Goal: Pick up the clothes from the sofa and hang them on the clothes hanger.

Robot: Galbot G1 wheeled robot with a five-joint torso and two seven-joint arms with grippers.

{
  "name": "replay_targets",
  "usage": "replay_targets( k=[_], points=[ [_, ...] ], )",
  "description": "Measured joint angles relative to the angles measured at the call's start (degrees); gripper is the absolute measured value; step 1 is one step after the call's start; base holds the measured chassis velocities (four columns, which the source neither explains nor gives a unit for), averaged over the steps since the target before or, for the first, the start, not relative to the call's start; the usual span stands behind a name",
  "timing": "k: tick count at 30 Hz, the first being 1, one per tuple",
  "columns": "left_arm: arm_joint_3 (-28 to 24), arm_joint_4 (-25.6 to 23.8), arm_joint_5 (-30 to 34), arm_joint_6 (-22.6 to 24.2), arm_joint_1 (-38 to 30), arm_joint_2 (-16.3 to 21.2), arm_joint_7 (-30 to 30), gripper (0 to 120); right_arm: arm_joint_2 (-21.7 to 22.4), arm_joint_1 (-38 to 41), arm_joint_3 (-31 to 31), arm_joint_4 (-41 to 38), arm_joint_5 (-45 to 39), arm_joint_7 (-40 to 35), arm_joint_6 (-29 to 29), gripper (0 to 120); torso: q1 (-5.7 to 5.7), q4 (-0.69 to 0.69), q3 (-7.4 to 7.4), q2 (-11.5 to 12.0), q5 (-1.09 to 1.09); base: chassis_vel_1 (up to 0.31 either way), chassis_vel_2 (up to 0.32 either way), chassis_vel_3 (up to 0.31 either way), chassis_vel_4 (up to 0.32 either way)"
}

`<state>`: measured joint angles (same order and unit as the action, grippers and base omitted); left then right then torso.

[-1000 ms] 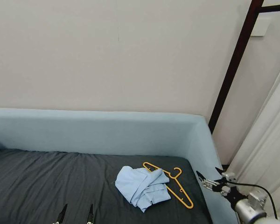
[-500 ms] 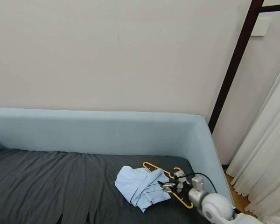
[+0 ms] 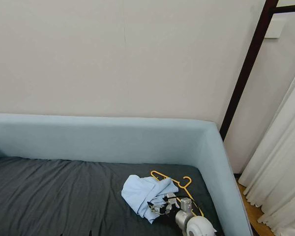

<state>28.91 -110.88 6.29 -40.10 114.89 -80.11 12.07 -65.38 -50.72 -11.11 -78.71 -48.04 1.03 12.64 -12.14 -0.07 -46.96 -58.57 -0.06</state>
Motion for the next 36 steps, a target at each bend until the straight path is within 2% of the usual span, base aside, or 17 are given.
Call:
replay_targets(
  k=[3, 6, 8, 11, 12, 17, 18, 22, 24, 31, 36],
  points=[
    [0.17, -0.17, -0.08, -0.05, 0.2, 0.11, -0.02, 100, -0.51, 0.13, 0.28, 1.26, -0.21, 0.41, -0.45, 75, 0.0, 0.0, 0.0, 0.0, 0.01, 0.0, 0.0, 0.0, 0.0],
    [0.3, -0.08, -0.23, -0.12, 0.12, 0.2, -0.02, 100, -1.36, 0.5, 0.55, 3.12, -1.65, 0.94, -0.68, 60, 0.0, -0.01, 0.0, 0.0, 0.0, 0.0, 0.0, 0.0, 0.0],
    [0.3, 0.08, -0.23, -0.12, 0.08, 0.2, 0.03, 100, -1.67, 0.65, 0.41, 3.55, -2.8, 0.95, -0.7, 57, 0.0, -0.01, 0.0, 0.0, 0.01, 0.0, 0.0, 0.0, 0.0],
    [0.12, 0.69, -0.2, -0.12, 0.02, 0.1, 0.25, 100, -3.28, 1.8, -0.03, 5.62, -5.0, 1.36, -1.26, 43, 0.0, -0.01, 0.0, 0.0, 0.01, 0.0, 0.0, 0.0, 0.0],
    [0.12, 0.69, -0.2, -0.12, 0.02, 0.1, 0.25, 100, -3.28, 1.8, -0.03, 5.62, -5.0, 1.36, -1.26, 43, 0.0, -0.01, 0.0, 0.0, 0.01, 0.0, 0.0, 0.0, 0.0],
    [0.42, 1.38, -0.02, -0.12, -0.4, 0.18, 0.97, 99, -6.06, 4.15, -0.22, 9.22, -4.52, 1.6, -1.39, 22, 0.0, 0.01, 0.0, 0.0, 0.01, 0.0, 0.0, 0.0, 0.0],
    [0.42, 1.38, -0.02, -0.12, -0.4, 0.18, 0.97, 99, -6.06, 4.15, -0.22, 9.22, -4.52, 1.6, -1.39, 22, 0.0, 0.01, 0.0, 0.0, 0.01, 0.0, 0.0, 0.0, 0.0],
    [0.39, 2.29, 0.12, -0.09, -1.48, 0.34, 1.48, 99, -6.12, 3.46, 0.2, 9.42, -4.15, 1.4, -1.5, 4, 0.0, -0.01, 0.0, 0.0, 0.01, 0.0, 0.0, 0.0, 0.0],
    [0.27, 2.49, 0.15, -0.04, -1.79, 0.34, 1.65, 99, -5.94, 3.05, 0.26, 9.18, -4.08, 1.4, -1.55, 0, 0.0, -0.01, -0.01, 0.0, 0.02, 0.0, 0.0, 0.0, 0.0],
    [-0.1, 2.96, 0.19, 0.02, -2.52, 0.25, 1.88, 99, -4.92, 2.13, 0.3, 7.87, -3.76, 1.53, -2.26, 0, 0.0, -0.01, -0.01, 0.0, 0.02, 0.0, 0.0, 0.0, 0.0],
    [0.0, 3.04, 0.28, -0.13, -2.73, 0.52, 2.19, 99, -2.45, 2.62, 0.13, 2.34, -4.08, 0.7, -2.8, 0, 0.0, 0.0, -0.01, 0.0, 0.02, 0.0, 0.0, 0.0, 0.0]
  ],
)
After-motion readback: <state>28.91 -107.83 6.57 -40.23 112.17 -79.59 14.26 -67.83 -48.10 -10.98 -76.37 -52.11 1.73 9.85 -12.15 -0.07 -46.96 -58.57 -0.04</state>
